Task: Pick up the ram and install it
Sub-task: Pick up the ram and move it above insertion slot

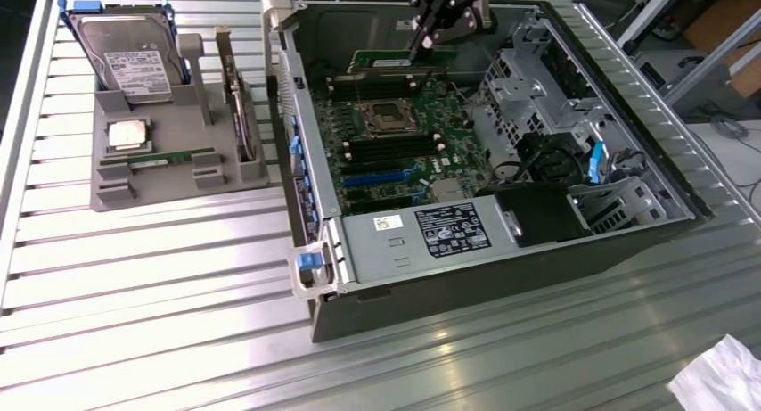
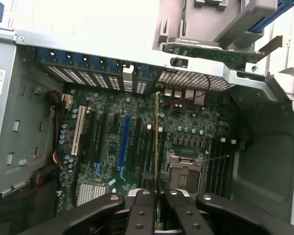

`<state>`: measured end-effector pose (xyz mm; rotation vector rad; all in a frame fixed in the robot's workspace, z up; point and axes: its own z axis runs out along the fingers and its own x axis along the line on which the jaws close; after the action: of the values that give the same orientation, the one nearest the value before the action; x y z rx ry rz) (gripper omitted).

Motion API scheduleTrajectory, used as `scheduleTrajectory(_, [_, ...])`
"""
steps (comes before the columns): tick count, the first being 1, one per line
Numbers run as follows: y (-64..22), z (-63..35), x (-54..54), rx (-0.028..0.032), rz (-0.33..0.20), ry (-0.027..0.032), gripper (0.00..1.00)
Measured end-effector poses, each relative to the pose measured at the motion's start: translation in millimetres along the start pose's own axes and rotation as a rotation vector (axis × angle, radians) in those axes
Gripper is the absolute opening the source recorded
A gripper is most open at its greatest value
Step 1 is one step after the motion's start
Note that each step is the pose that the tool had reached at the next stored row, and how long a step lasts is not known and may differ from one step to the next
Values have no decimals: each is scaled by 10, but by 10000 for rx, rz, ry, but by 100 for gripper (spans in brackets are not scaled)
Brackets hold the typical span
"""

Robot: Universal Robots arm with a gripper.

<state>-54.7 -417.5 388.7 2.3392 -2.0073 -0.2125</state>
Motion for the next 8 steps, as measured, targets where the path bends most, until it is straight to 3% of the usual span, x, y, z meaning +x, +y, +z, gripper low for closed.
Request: scheduleTrajectory(8, [-116,-16,17,-63,3,-11,13])
